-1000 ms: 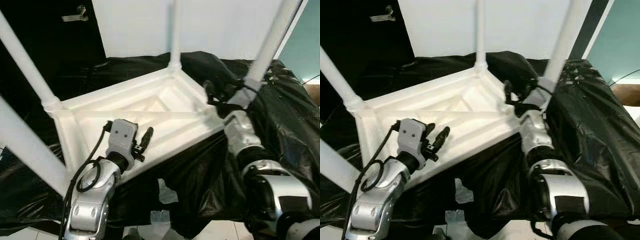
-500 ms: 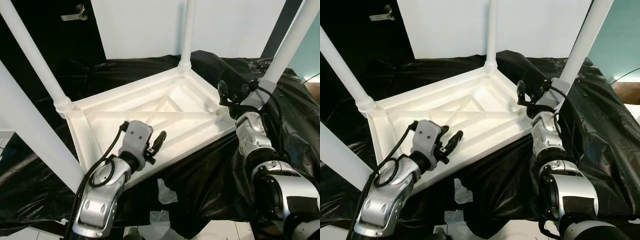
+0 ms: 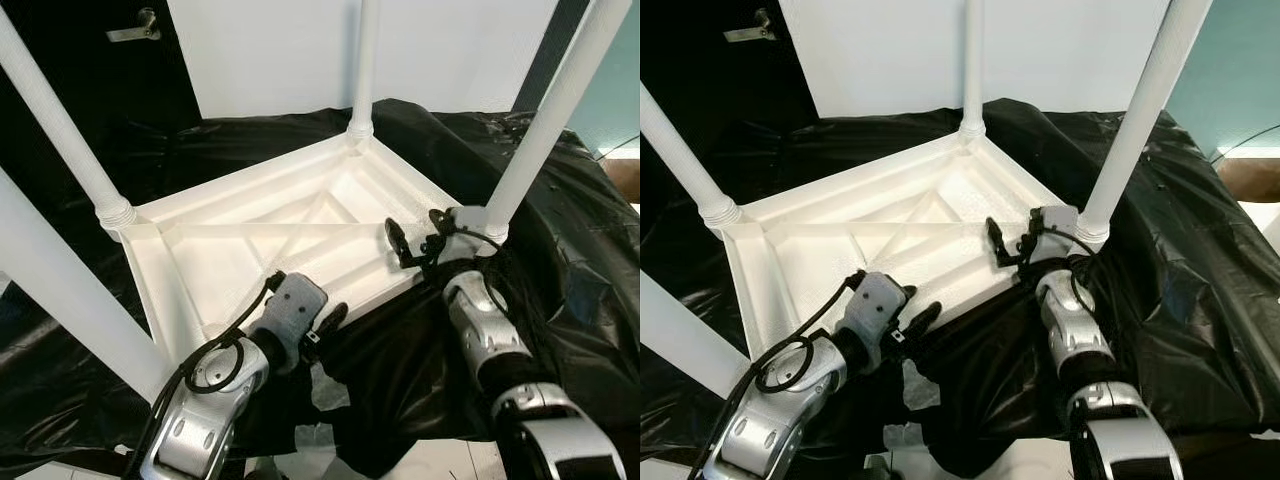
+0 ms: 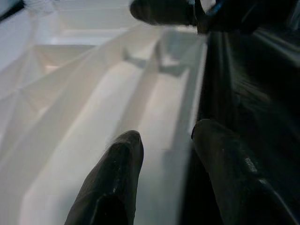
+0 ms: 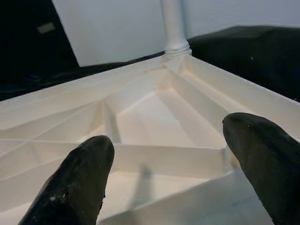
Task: Building children table
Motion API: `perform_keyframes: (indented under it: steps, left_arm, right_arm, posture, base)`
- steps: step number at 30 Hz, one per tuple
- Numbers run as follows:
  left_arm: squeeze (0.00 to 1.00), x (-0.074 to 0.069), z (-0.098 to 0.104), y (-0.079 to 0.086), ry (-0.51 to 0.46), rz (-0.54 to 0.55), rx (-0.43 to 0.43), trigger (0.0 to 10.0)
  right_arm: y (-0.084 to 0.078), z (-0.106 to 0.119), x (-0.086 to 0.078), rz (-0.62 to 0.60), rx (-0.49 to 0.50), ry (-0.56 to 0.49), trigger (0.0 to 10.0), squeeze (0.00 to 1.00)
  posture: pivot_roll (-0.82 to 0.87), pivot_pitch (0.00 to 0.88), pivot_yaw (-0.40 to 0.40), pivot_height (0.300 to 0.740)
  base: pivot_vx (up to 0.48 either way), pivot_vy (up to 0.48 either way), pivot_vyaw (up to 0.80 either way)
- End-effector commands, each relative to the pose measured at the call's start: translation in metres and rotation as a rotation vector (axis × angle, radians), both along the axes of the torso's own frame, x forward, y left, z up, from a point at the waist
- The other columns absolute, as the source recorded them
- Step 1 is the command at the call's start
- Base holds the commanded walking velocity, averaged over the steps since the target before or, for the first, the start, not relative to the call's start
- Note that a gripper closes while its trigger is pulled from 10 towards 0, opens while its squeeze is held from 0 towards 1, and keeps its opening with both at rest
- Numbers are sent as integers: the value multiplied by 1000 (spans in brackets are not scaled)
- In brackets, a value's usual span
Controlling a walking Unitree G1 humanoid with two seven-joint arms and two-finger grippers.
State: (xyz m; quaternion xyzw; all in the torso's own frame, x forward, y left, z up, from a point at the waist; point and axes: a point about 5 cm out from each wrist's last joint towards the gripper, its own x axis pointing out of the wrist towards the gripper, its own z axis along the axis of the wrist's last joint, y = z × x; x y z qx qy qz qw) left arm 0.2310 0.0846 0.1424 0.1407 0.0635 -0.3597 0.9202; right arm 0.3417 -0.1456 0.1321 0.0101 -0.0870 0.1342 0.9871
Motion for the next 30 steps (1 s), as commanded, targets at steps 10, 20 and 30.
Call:
perform_keyframes:
  steps: [10,20,30]
  left_arm:
    - [0,-1,-25,1,70,-68,148,10000]
    - [0,44,-18,10,-19,167,197,10000]
    - [0,73,-5,2,-76,259,152,10000]
  right_arm:
    - [6,-10,-24,50,-23,42,10000,0]
    - [11,-3,-26,30,-8,61,10000,0]
    - [15,-1,-26,31,-7,69,10000,0]
  posture:
    - [128,47,-27,740]
    - [122,34,-25,740]
    - [112,33,-27,740]
  base:
    - [0,0,0]
    - [0,0,0]
    - [0,0,0]
